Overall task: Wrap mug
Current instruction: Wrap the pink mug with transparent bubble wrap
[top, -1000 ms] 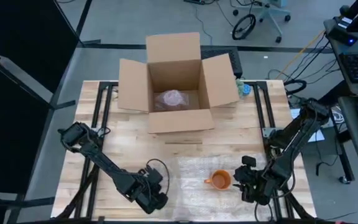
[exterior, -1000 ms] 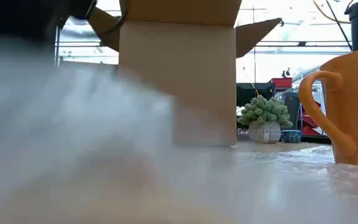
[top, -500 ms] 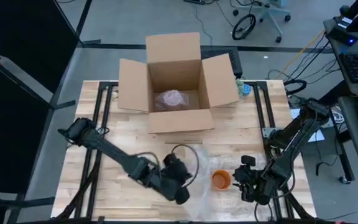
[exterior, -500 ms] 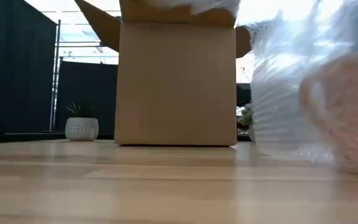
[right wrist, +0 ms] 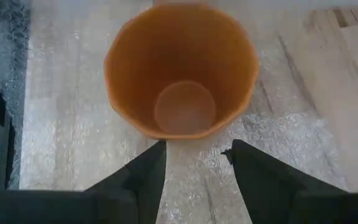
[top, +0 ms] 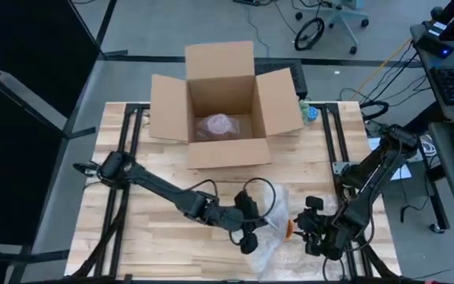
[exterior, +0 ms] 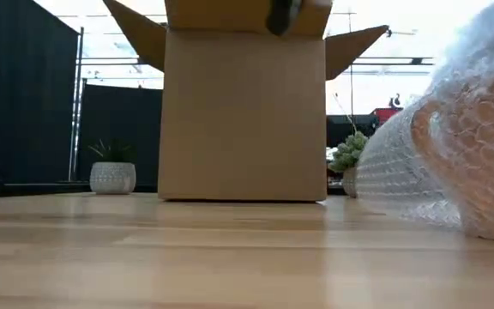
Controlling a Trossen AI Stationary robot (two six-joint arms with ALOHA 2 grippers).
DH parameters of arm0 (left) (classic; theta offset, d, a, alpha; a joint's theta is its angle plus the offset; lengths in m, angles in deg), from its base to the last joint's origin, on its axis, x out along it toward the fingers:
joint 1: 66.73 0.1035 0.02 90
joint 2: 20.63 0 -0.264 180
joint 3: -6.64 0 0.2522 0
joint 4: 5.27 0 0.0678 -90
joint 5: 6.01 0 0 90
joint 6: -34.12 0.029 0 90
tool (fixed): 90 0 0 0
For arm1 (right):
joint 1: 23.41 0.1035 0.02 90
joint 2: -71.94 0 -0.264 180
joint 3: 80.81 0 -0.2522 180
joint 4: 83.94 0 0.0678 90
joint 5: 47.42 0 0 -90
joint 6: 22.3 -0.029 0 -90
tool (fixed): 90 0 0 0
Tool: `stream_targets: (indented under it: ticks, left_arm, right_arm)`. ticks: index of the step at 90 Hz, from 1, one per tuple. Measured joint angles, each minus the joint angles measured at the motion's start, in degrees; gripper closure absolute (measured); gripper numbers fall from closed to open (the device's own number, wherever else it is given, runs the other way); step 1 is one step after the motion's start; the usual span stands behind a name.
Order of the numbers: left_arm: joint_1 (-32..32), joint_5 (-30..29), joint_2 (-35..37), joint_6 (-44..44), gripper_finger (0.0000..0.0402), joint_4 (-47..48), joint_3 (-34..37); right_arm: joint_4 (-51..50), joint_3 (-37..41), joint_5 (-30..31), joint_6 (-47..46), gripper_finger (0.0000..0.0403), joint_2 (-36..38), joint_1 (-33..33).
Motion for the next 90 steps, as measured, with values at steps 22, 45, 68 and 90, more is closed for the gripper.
stream_targets:
  ticks: [22, 45, 68, 90]
  left_arm:
    - [1.1, 2.2, -5.7, 1.4, 0.0401, -8.1, 0.0]
    - [1.6, 3.4, -8.0, 1.7, 0.0401, -10.1, 0.0]
    - [1.7, 3.5, -8.1, 3.1, 0.0401, -11.0, 0.0]
    - [1.8, 3.5, -8.1, 3.0, 0.0401, -10.8, 0.0]
  right_arm:
    - [0.1, 0.0, -0.5, 0.0, 0.0236, 0.1, 0.0]
    - [-6.8, -5.6, -11.8, -2.8, 0.0236, 5.7, 0.2]
    - [-1.2, -10.0, 5.5, 10.9, 0.0236, 5.4, -5.0]
    - [-0.2, -9.9, 0.9, 15.2, 0.0237, -1.8, -9.4]
